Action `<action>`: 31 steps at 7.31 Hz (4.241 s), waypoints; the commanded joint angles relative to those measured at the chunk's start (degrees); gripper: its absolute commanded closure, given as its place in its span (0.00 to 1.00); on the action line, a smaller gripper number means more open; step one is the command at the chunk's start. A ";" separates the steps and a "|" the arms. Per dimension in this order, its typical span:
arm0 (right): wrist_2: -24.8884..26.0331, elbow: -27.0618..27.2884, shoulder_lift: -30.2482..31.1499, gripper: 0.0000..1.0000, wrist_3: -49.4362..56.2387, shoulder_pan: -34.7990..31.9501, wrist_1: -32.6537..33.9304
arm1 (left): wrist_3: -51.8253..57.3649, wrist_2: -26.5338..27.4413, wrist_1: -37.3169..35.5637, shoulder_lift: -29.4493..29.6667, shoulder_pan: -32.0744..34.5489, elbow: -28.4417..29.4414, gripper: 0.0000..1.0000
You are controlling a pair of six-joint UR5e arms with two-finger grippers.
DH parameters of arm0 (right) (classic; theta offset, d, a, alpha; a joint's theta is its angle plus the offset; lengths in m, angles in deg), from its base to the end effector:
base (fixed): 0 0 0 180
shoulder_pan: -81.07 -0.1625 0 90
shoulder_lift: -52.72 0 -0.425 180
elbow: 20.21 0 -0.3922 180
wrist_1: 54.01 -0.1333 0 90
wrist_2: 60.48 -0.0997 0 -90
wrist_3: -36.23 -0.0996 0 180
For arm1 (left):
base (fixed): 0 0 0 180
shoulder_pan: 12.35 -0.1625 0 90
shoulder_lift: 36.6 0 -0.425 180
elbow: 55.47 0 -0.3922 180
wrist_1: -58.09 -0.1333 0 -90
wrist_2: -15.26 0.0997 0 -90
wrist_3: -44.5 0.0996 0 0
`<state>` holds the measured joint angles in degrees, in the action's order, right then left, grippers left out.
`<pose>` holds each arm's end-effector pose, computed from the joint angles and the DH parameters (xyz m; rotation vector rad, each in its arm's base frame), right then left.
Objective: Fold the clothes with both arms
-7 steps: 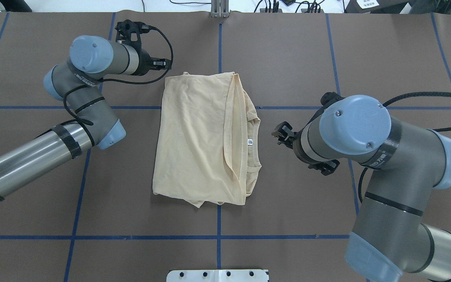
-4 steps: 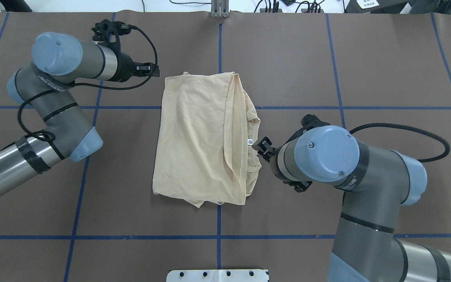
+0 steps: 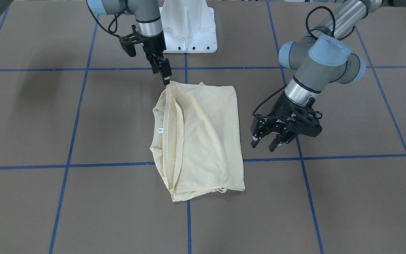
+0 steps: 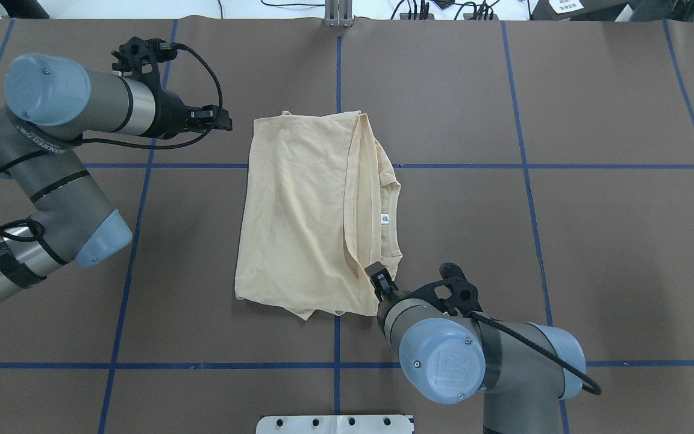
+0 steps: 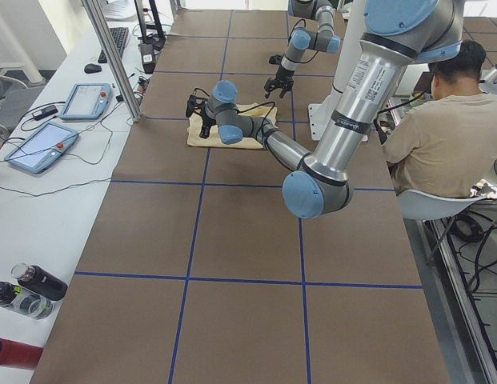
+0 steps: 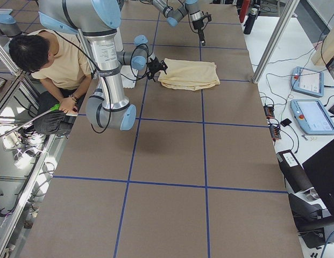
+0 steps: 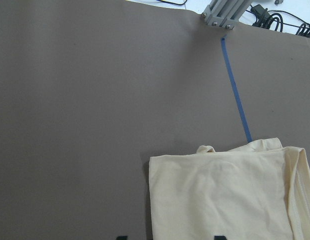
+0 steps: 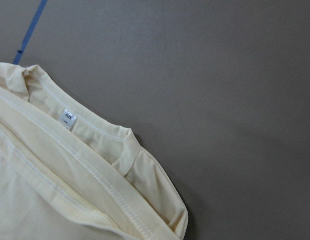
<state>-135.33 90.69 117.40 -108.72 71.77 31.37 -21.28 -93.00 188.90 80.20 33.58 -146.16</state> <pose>-0.5571 -0.2527 0.2469 -0.1219 -0.9660 1.1547 0.3887 -0.5483 0.3031 0.4495 1.1269 -0.1414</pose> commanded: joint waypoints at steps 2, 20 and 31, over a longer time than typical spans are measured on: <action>2.78 -3.93 -0.52 0.05 -1.91 0.78 -6.53 | -0.93 0.07 -0.03 -0.08 -0.06 -0.02 0.35; 2.69 -7.72 -2.62 1.00 -1.21 0.86 -6.72 | -1.11 -0.02 0.32 -1.75 -0.06 -0.72 0.35; 2.17 -0.86 1.86 1.00 -0.86 2.44 -6.19 | -49.12 20.50 -0.03 -17.05 -25.85 -23.84 0.34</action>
<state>-133.17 89.54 118.88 -109.58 73.79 25.18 -61.61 -78.68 189.15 63.74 14.57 -168.61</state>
